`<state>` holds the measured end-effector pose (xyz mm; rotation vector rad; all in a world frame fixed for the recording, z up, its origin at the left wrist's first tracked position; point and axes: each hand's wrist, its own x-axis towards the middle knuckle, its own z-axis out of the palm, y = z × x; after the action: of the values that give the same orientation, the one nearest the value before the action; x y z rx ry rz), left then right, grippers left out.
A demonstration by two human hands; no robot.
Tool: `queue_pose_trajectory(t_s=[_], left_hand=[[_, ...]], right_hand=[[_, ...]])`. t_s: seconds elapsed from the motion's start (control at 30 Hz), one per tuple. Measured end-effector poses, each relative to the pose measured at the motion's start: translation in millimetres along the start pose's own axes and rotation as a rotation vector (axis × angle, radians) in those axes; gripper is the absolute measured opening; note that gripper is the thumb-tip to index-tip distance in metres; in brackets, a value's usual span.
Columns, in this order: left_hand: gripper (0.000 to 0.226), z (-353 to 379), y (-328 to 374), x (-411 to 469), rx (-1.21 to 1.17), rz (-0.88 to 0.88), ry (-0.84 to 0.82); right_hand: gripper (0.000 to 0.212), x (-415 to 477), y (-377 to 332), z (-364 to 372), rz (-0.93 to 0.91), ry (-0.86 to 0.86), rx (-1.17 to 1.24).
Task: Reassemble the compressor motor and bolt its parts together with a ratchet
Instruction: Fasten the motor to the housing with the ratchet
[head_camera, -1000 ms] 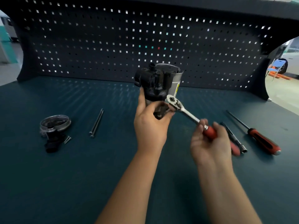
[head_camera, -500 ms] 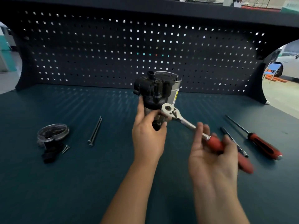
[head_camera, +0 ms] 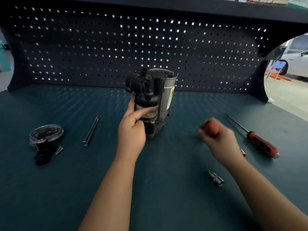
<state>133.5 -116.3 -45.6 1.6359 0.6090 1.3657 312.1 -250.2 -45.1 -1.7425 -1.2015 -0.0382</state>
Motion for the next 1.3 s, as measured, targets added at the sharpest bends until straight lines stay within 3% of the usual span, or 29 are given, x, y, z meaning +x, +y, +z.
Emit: queue_pose_trajectory(t_s=[0.1, 0.3, 0.5, 0.67, 0.77, 0.83, 0.93, 1.0, 1.07, 1.2, 1.23, 1.3], left_hand=[[0.070, -2.2, -3.5, 1.7, 0.004, 0.016, -0.017], [0.067, -2.3, -7.1, 1.5, -0.060, 0.064, -0.062], [0.062, -2.8, -12.5, 0.7, -0.207, -0.040, -0.101], [0.073, -6.2, -12.3, 0.0, -0.251, -0.110, -0.129], [0.075, -6.0, -11.7, -1.0, -0.247, -0.103, -0.117], [0.073, -4.3, -10.4, -1.3, -0.254, -0.102, -0.112], [0.068, -2.7, -9.1, -1.0, -0.280, -0.093, -0.101], [0.060, -3.1, -8.3, -1.1, -0.292, -0.073, -0.104], [0.055, -3.3, -8.1, -0.9, -0.287, -0.043, -0.114], [0.045, -0.6, -9.3, -1.0, -0.325, -0.030, -0.088], [0.042, 0.1, -9.2, -0.5, -0.342, -0.036, -0.076], [0.034, -0.4, -9.4, 1.0, -0.384, -0.058, -0.032]], right_hand=[[0.015, -0.5, 11.7, 7.4, -0.093, -0.112, -0.215], [0.015, -0.5, 11.5, 24.8, -0.022, -0.363, -0.462], [0.017, -6.0, 10.5, 30.4, 0.026, -0.479, -0.547], [0.020, -9.7, 6.8, 29.0, 0.064, -0.580, -0.671], [0.035, 2.0, -1.4, 24.8, 0.052, -0.652, -0.792], [0.048, 21.7, -10.0, 22.3, 0.029, -0.542, -0.616], [0.077, 57.3, -28.2, 27.1, 0.115, -0.338, 0.112], [0.092, 80.1, -33.5, 39.0, 0.187, -0.368, 0.520], [0.091, 99.2, -34.2, 51.9, 0.257, -0.429, 0.836], [0.063, 114.1, -35.4, 69.4, 0.134, -0.534, 0.885], [0.067, 114.1, -33.5, 72.3, 0.127, -0.515, 0.857], [0.094, 112.1, -33.3, 72.4, 0.116, -0.432, 0.794]])
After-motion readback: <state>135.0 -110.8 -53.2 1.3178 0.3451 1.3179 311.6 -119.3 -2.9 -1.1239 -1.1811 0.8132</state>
